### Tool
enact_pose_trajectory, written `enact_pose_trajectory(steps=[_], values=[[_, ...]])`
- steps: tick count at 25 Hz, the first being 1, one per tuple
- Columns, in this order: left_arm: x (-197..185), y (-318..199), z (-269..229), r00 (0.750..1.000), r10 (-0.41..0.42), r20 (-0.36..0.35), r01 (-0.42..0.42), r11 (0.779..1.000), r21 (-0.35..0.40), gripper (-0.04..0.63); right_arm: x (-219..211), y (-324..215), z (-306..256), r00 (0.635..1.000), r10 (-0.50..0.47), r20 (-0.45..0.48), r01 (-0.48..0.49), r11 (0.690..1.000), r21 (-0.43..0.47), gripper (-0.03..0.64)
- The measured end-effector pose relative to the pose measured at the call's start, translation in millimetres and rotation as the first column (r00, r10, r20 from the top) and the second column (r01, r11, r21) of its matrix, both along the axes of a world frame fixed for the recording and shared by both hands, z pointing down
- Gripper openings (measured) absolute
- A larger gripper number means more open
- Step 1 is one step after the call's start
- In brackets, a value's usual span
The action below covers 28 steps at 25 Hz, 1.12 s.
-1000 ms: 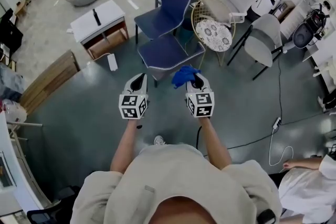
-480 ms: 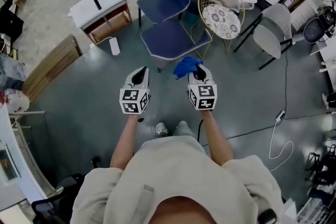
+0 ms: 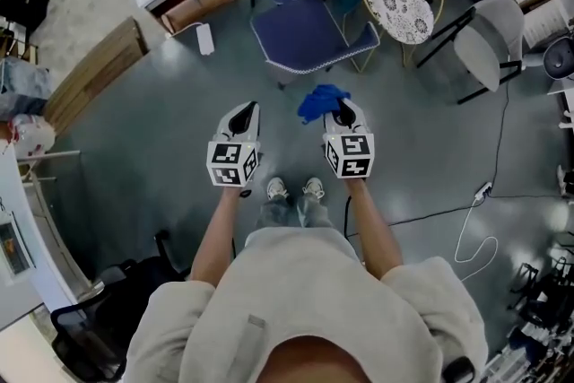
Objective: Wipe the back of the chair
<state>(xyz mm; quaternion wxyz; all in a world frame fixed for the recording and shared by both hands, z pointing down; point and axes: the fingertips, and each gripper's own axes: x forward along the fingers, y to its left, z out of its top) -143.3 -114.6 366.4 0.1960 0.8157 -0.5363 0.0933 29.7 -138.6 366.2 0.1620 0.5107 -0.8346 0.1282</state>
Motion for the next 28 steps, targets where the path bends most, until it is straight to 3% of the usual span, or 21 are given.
enact_pose_trajectory(steps=[28], values=[[6,4,64,0.999,-0.049,-0.02,0.047,0.995,-0.089,0.005,-5,-22,59,1.0,-0.011,0.027,0.013,0.997,-0.079,0.043]])
